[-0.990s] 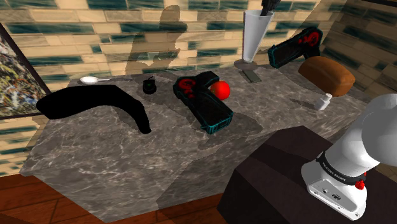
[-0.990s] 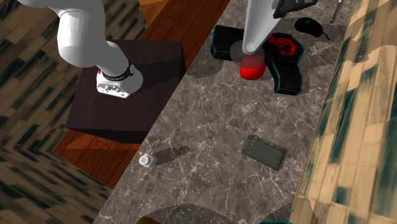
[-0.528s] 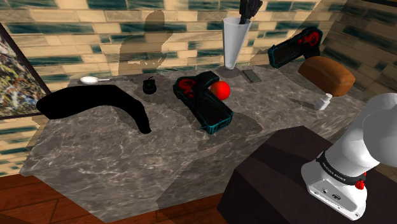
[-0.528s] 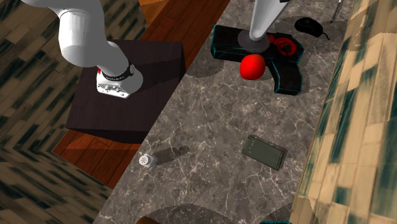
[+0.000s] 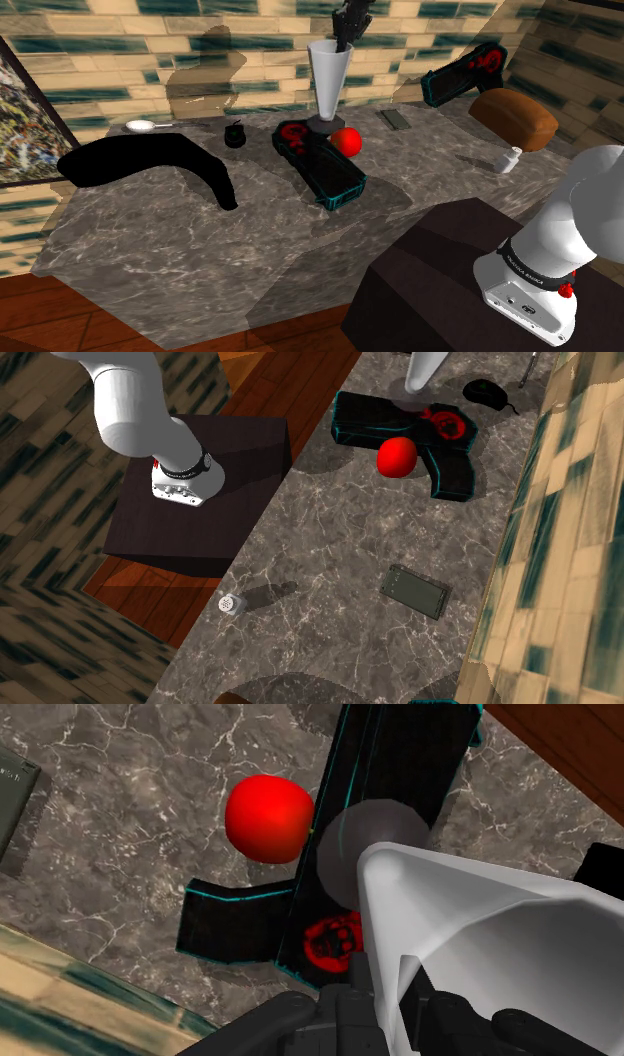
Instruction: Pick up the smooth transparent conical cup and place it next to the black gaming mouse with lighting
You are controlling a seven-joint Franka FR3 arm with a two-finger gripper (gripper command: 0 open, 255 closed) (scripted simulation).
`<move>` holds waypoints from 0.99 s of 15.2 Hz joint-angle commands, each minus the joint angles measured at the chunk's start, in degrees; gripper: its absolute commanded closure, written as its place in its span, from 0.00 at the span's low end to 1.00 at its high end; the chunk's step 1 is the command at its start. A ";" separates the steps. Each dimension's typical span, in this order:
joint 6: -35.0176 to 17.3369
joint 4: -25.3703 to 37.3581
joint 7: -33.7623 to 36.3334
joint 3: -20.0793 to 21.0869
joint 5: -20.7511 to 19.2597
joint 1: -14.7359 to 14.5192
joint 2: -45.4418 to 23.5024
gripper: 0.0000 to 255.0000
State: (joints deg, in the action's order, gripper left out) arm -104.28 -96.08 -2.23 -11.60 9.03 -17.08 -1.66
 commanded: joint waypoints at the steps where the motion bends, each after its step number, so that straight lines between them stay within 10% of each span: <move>1: -1.18 1.41 2.05 1.05 0.19 -1.09 -2.19 1.00; 15: -2.29 22.87 13.18 5.55 0.55 -7.17 -23.37 1.00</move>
State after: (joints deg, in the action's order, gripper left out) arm -106.50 -74.55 10.60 -6.16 9.54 -24.10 -23.79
